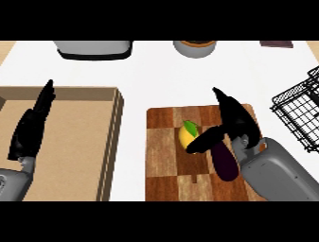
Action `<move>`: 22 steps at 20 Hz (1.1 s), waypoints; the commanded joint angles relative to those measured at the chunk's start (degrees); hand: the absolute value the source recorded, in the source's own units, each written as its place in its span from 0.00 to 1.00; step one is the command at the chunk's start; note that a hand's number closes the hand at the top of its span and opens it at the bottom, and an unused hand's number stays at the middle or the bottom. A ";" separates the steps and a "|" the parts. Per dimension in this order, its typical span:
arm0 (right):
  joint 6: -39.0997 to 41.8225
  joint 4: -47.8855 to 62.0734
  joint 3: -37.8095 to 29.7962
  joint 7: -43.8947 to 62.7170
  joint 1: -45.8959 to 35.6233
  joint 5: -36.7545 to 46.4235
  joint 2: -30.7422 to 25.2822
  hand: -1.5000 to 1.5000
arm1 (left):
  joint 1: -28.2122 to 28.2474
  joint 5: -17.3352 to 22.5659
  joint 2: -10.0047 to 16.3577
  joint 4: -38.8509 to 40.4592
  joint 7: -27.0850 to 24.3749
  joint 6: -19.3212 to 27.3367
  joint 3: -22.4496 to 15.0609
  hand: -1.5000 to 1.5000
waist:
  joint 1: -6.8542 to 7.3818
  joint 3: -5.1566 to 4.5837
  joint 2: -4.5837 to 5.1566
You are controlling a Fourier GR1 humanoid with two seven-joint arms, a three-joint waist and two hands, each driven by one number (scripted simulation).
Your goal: Pick the lemon from the cutting board and place it in the tiered basket
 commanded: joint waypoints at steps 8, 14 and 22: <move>5.51 -2.51 3.07 15.70 -0.43 6.91 2.70 0.00 | -0.77 -0.70 -0.20 0.04 1.28 -1.33 1.84 0.50 | -0.70 -0.02 -0.19; 5.46 -0.04 2.03 13.23 0.10 11.19 4.92 0.00 | 2.89 -2.45 -1.93 -0.90 -2.71 -0.67 1.49 0.50 | -0.23 0.01 -0.06; 3.99 7.45 2.86 12.90 0.99 15.55 13.15 0.00 | 0.17 -0.09 0.32 1.12 -0.95 -5.04 4.62 0.50 | 0.08 0.00 0.12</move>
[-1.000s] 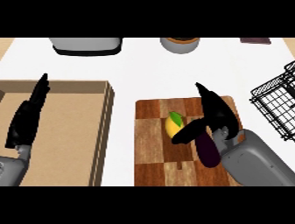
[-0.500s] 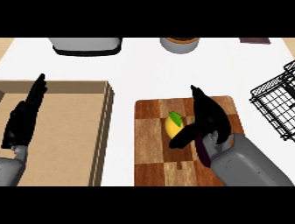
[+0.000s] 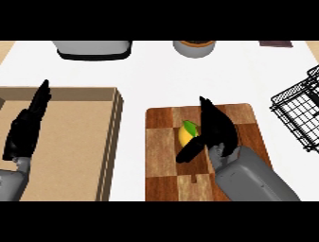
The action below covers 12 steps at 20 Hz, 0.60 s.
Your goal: Pick the lemon from the cutting board and place it in the tiered basket
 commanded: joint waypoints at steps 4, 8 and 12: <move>1.16 3.17 -2.98 9.54 0.69 2.39 3.26 0.00 | 2.89 -1.68 -1.28 -5.23 2.72 0.91 -1.17 0.50 | 0.37 0.08 -0.15; 1.93 4.84 -4.28 7.41 1.46 3.98 4.81 0.00 | 0.18 -1.39 -2.13 -1.41 1.58 -0.58 0.23 0.50 | -0.02 0.05 0.03; 2.50 7.46 -4.69 6.02 1.71 5.18 7.98 0.00 | -2.87 -3.12 -3.12 2.44 0.36 -0.12 1.01 0.50 | -0.28 0.04 0.14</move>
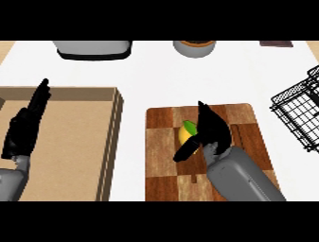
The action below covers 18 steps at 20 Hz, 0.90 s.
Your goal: Pick the lemon from the cutting board and place it in the tiered basket
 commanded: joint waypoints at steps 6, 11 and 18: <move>0.24 7.90 -4.57 0.53 0.59 2.03 4.00 0.00 | -0.79 -2.97 -3.32 2.75 -2.24 0.27 0.40 0.50 | 0.01 0.01 0.14; 3.38 9.43 -7.12 1.59 -1.75 -0.22 4.77 0.00 | 1.16 -1.08 -0.93 0.00 -1.21 -2.38 3.87 0.50 | 0.18 0.02 0.04; 8.33 15.67 -0.16 -4.99 -4.56 1.05 4.93 1.00 | 1.58 -3.38 -2.19 -3.25 0.46 -2.28 2.07 0.50 | 0.46 0.02 0.07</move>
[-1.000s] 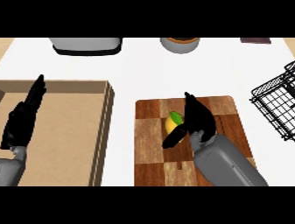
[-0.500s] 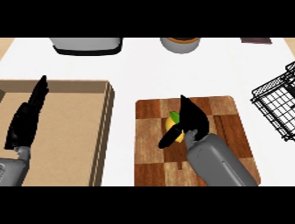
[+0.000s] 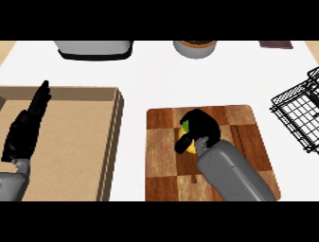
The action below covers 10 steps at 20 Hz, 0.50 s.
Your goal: Pick the lemon from the cutting board and place it in the tiered basket
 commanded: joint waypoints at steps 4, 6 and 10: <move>-4.74 -0.66 2.36 3.32 1.45 -1.87 1.69 1.00 | -1.64 -2.19 -2.86 3.67 -1.48 0.07 0.63 0.50 | -0.09 0.31 0.44; -2.91 -2.78 -0.47 1.87 3.27 -0.30 1.70 1.00 | -0.39 -3.89 -4.24 1.33 0.12 1.25 -0.49 0.50 | -0.24 0.32 0.37; 7.26 -18.51 11.89 -11.46 12.70 -0.89 -6.62 1.00 | 0.50 -1.75 -1.98 2.15 -0.78 -0.19 1.92 0.50 | -1.99 0.31 -0.48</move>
